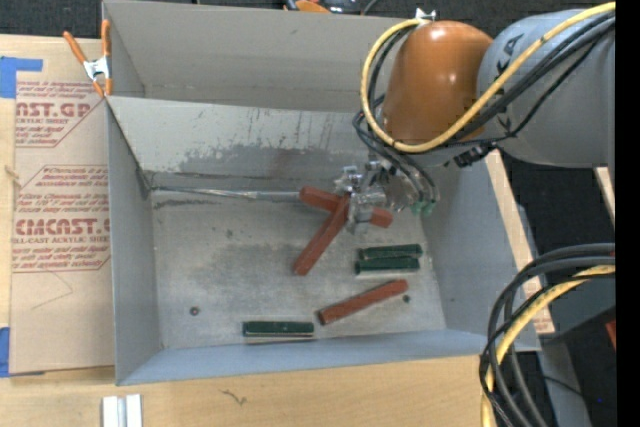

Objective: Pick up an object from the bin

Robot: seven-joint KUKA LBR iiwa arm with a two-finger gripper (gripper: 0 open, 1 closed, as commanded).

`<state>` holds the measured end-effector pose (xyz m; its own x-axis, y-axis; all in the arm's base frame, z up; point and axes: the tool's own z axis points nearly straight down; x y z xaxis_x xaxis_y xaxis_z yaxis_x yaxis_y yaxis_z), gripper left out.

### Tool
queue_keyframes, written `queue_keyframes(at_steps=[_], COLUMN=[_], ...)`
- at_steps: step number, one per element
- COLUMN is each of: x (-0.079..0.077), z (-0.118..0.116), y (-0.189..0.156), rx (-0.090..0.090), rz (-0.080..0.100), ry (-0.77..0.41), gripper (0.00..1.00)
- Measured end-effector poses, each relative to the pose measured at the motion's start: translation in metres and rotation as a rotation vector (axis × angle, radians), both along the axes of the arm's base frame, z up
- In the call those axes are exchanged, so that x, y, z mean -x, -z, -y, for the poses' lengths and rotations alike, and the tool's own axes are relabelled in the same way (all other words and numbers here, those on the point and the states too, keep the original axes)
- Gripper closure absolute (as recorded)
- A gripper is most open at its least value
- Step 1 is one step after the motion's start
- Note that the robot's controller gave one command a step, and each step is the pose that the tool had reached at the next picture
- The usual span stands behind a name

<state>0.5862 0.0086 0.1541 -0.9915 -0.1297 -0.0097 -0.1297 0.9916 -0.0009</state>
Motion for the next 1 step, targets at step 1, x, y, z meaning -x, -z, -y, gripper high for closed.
queue_keyframes(at_steps=[1], x=[-0.0009], z=[-0.0004], y=[-0.0242], rx=[0.000], rz=[-0.005], ry=[0.000], gripper=[1.00])
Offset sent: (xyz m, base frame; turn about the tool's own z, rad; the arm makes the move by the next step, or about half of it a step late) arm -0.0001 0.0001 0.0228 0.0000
